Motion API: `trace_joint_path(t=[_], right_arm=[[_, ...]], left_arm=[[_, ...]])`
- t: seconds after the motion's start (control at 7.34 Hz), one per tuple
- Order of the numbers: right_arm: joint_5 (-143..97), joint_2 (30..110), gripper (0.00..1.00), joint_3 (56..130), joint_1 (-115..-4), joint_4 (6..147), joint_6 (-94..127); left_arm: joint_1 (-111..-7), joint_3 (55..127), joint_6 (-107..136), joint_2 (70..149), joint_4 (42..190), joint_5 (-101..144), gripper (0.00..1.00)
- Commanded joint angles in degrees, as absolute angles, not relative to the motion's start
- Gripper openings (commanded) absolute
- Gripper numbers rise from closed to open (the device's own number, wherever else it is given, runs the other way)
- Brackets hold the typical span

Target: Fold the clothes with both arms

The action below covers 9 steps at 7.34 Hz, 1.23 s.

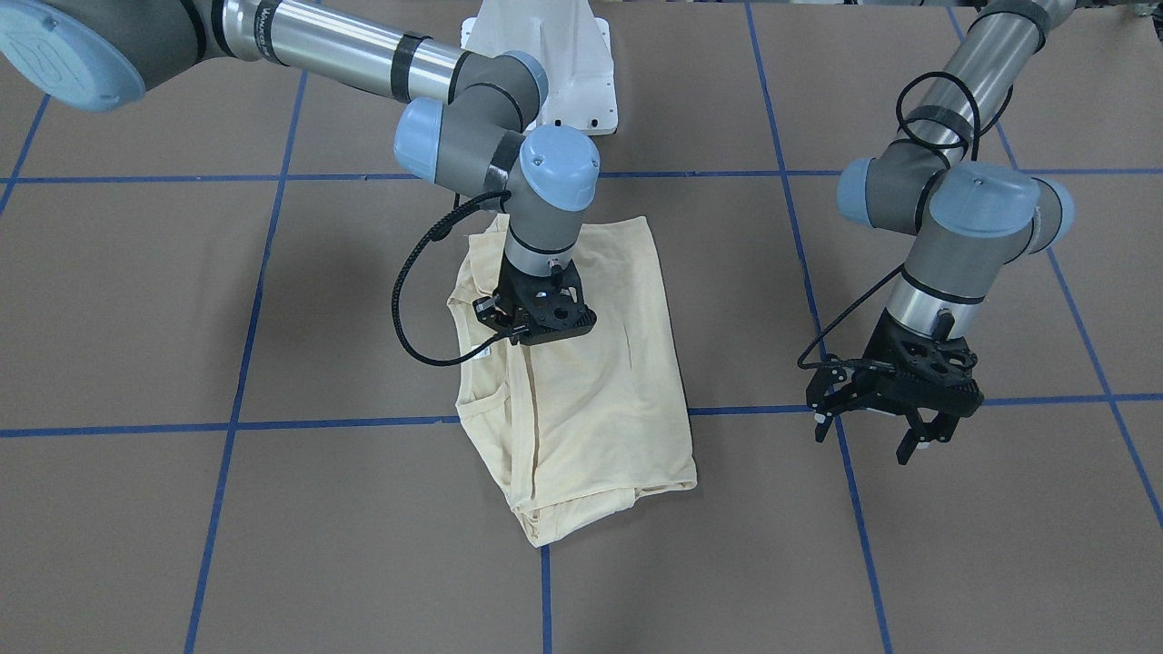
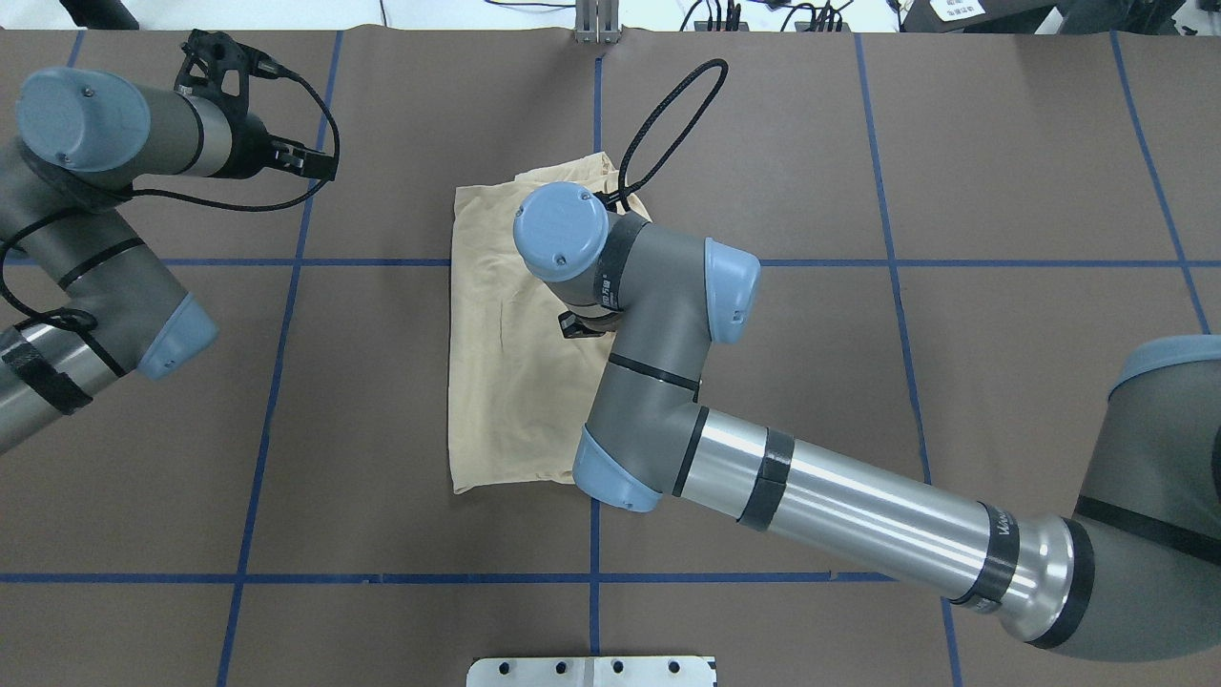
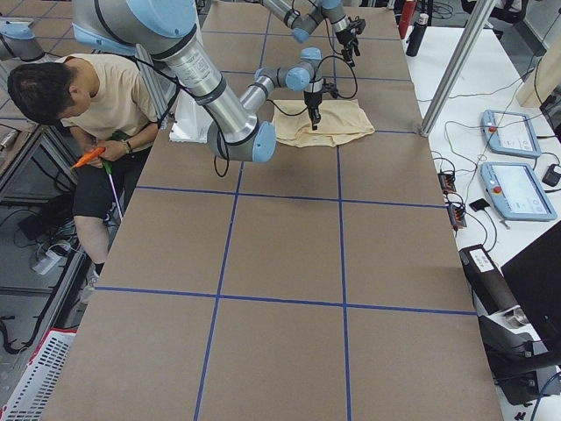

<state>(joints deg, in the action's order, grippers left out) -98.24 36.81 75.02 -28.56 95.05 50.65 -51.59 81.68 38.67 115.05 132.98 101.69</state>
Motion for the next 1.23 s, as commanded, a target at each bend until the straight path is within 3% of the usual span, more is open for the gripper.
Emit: trace_joint_path(t=[0.0,0.14,0.27,0.82,1.09], right_arm=[[-98.4,45.6,0.0,84.2,-28.6,95.2,50.5],[-97.9,47.0,0.35,85.4,-28.8,95.1,50.3],[-97.4,47.1,0.99,85.5,-28.9,94.7,50.4],[-97.3,43.6,1.0,82.9,-32.6,94.4,51.2],[-97.3,37.9,1.0,72.6,-34.6,88.8,51.6]], left_arm=[[-51.6,81.7,38.7,115.0,133.0,101.8,1.0],[-51.6,81.7,38.7,115.0,133.0,101.8,1.0],[-51.6,81.7,38.7,115.0,133.0,101.7,1.0],[-51.6,81.7,38.7,115.1,133.0,101.8,1.0],[-51.5,81.7,38.7,115.0,133.1,101.8,1.0]])
